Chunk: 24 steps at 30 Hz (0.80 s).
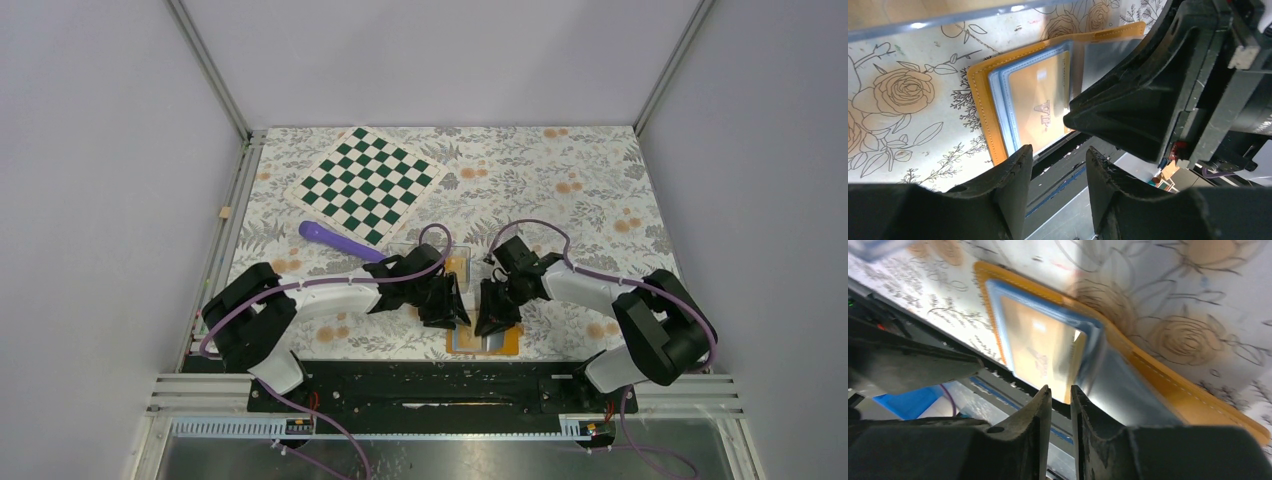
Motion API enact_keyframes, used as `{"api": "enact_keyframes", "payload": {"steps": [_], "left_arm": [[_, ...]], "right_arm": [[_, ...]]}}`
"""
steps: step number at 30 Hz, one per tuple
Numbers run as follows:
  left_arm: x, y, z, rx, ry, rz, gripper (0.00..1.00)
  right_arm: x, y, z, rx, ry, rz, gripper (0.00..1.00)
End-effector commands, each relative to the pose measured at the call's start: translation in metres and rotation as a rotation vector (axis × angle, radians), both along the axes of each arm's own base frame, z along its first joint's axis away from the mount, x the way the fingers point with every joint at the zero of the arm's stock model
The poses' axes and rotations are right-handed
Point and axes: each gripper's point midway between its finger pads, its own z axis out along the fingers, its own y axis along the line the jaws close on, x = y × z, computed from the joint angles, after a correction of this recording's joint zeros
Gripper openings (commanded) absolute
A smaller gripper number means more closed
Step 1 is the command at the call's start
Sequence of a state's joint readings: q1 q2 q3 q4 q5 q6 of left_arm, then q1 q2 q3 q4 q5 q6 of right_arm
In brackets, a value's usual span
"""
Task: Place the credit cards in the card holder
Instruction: Insert the credit card into the card slot.
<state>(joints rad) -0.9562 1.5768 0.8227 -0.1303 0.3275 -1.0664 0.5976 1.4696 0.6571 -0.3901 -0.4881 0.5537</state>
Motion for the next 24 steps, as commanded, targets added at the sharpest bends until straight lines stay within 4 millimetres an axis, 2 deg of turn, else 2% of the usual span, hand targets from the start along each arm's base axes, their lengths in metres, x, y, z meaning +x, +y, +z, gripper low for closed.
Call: {"api": "enact_keyframes", "payload": {"steps": [1, 5, 8, 15, 24], "left_arm": [[0.006, 0.002, 0.01, -0.016, -0.042, 0.02, 0.43], [0.009, 0.004, 0.005, -0.013, -0.035, 0.034, 0.43], [0.01, 0.003, 0.002, -0.029, -0.023, 0.039, 0.42], [0.014, 0.001, -0.008, -0.034, -0.008, 0.04, 0.4], [0.015, -0.008, -0.012, -0.041, 0.002, 0.018, 0.37]], "right_arm": [[0.011, 0.031, 0.021, 0.131, -0.007, -0.007, 0.28], [0.013, 0.025, 0.022, 0.101, -0.036, -0.014, 0.28], [0.011, 0.019, 0.019, 0.064, -0.039, 0.006, 0.15], [0.007, 0.006, 0.005, -0.008, -0.029, 0.026, 0.05], [-0.002, -0.004, -0.012, -0.054, -0.002, 0.044, 0.02]]}}
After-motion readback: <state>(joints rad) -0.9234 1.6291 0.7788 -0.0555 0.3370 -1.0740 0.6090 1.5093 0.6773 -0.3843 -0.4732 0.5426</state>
